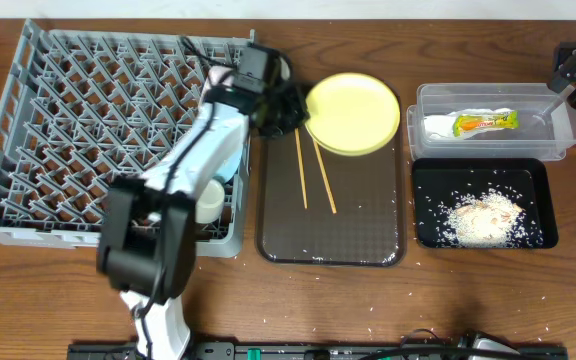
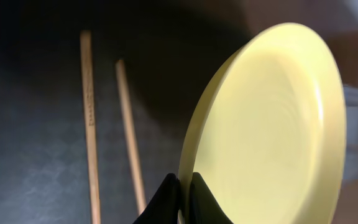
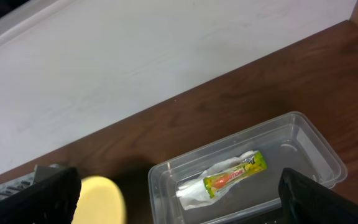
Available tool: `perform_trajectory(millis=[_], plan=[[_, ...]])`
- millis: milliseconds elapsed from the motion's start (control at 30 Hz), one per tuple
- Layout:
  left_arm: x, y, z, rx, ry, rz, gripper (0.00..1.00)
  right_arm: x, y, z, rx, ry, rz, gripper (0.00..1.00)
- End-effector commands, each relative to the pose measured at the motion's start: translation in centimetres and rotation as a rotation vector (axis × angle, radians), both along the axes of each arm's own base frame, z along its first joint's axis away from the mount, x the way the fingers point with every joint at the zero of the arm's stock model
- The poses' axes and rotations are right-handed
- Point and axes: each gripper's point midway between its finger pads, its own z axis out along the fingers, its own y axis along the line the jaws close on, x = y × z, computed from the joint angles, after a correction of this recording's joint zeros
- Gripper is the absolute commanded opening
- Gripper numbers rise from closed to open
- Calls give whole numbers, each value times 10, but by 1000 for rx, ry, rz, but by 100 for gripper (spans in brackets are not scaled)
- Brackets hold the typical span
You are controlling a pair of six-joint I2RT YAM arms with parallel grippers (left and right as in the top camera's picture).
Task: Sort waste into correct bins and load items into the dishwasher
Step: 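Lift the yellow plate over the rack and lower it in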
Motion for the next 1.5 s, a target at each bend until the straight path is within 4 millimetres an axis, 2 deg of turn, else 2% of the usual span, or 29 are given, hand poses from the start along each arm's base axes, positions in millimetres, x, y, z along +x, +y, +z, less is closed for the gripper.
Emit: perform_trajectory(millis=[0,67,100,233,433,600,767,1067,1300,1467], plan=[[5,26,73,-40,-175,-19,7,0,-3,1,4,-2,-13,99],[5,46,93,-26,-225,-7,7,0,-2,0,5,-1,-13,99],[4,67,107,-4,-264,5,7,0,-3,0,5,-1,-13,99],[1,121,122,61,-293,73,7,0,-2,0,5,-1,-13,99],[0,210,117,165,-271,216,7,0,-2,0,5,-1,-13,99],[-2,264,112,248,-276,286,7,0,-2,0,5,-1,-13,99],[-9,314,103,431,-248,370,8,0,-3,1,4,-2,-13,99],[-17,364,101,680,-206,516,7,0,-3,0,5,-1,-13,99],[-19,383,98,781,-182,562,8,0,-3,1,4,-2,-13,99],[-15,388,88,815,-165,548,7,0,-3,0,5,-1,-13,99]])
